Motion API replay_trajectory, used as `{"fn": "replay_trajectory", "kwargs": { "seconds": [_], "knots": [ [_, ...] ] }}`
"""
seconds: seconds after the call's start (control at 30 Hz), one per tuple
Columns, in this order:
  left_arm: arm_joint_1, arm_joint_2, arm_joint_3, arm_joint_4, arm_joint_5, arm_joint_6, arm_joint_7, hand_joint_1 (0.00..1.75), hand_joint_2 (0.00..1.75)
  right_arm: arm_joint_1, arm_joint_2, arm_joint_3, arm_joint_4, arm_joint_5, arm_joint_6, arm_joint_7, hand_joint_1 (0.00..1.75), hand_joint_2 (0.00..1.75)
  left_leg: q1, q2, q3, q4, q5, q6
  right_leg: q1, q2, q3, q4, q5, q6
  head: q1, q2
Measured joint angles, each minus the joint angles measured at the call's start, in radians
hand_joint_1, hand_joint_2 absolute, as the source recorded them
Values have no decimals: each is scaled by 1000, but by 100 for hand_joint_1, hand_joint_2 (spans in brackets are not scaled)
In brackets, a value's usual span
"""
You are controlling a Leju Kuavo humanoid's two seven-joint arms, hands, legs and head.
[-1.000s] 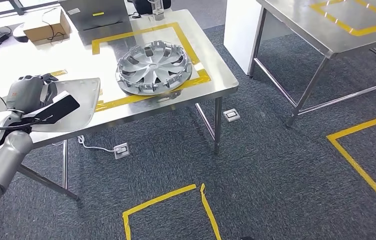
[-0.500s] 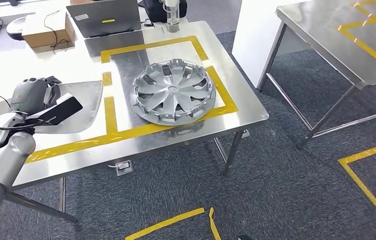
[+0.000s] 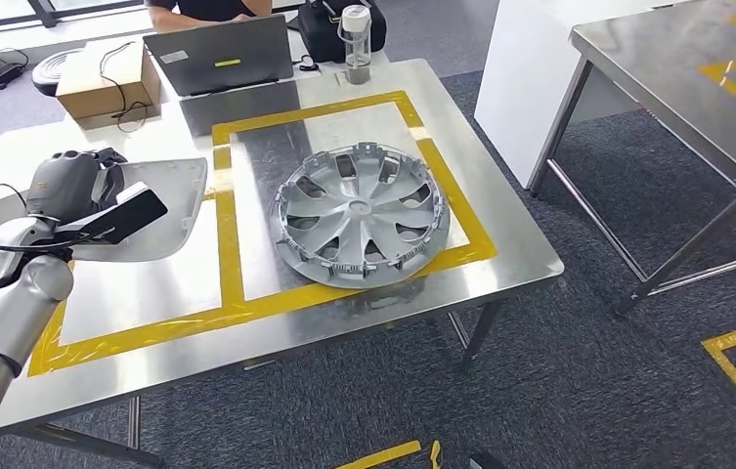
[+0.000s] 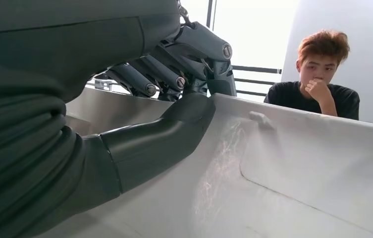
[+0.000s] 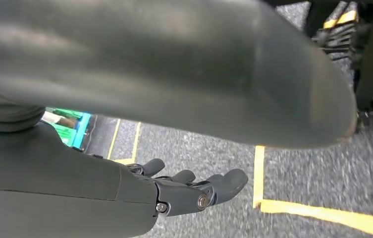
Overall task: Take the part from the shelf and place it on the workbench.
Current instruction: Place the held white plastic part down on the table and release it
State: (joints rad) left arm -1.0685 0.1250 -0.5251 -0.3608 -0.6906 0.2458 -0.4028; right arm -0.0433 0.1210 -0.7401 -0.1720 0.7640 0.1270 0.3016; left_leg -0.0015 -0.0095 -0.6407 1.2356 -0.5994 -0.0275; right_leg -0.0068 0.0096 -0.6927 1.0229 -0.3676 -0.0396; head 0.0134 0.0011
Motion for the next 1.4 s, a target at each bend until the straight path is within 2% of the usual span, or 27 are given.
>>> {"fn": "replay_trajectory", "kwargs": {
  "seconds": [0.03,0.07,0.13,0.17,0.2,0.3,0.43,0.63,0.83,0.97,1.07,1.2,1.4],
  "knots": [
    [0,0,0,1,-2,2,0,175,175,0,0,0,0,1,0,3,0,0,5,2,20,-66,49,-5,-4,-1,4,3,-5,5,0,0],
    [-1,1,0,1,-3,4,0,175,175,0,0,0,0,1,0,5,0,0,8,4,37,-127,81,-9,-7,-1,6,7,-9,11,0,0],
    [-3,1,0,2,-5,7,0,175,175,-1,0,0,0,2,0,7,0,0,6,7,55,-198,111,-3,-9,-1,5,10,-12,26,-2,0],
    [-3,0,-1,3,-6,8,1,175,175,-2,0,0,0,3,0,7,0,0,5,8,55,-203,108,2,-7,-2,4,11,-14,30,-2,0],
    [-3,-1,-1,3,-7,8,1,175,175,-1,0,0,0,3,0,6,0,0,5,7,56,-204,114,7,-5,-3,3,9,-14,25,-3,0],
    [-2,-1,-1,4,-11,8,4,175,175,1,-1,0,0,6,-1,9,0,0,5,1,57,-206,123,15,-3,-6,8,1,-8,7,-3,0],
    [-2,-1,-1,8,-16,10,5,175,175,-1,-1,0,0,8,0,9,0,0,4,-2,57,-206,122,26,-3,-9,17,-12,-3,19,-3,0],
    [2,2,-1,16,-32,20,17,175,175,-1,-2,0,0,14,1,9,0,0,1,-2,57,-205,120,33,-7,-9,22,-20,-1,50,-3,0],
    [4,16,-6,28,-70,33,46,175,175,-1,-4,0,0,23,14,9,0,0,0,-2,57,-205,119,34,-8,-9,21,-20,-4,58,-3,0],
    [4,27,-14,41,-102,40,99,0,175,-1,-6,0,0,25,15,9,0,0,0,-2,58,-206,119,34,-8,-9,21,-19,-5,59,-3,0],
    [4,33,-25,52,-129,54,135,0,175,-1,-8,0,0,25,15,9,0,0,1,-1,58,-206,119,33,-7,-9,20,-18,-5,59,-3,0],
    [4,36,-31,63,-132,74,144,0,0,-2,-11,0,0,23,11,9,0,0,1,-1,58,-206,119,33,-7,-9,20,-17,-5,59,-3,0],
    [4,37,-34,75,-141,82,145,0,0,-2,-11,0,0,23,11,9,0,0,1,-1,58,-206,119,33,-7,-9,20,-17,-5,59,-3,0]
  ]
}}
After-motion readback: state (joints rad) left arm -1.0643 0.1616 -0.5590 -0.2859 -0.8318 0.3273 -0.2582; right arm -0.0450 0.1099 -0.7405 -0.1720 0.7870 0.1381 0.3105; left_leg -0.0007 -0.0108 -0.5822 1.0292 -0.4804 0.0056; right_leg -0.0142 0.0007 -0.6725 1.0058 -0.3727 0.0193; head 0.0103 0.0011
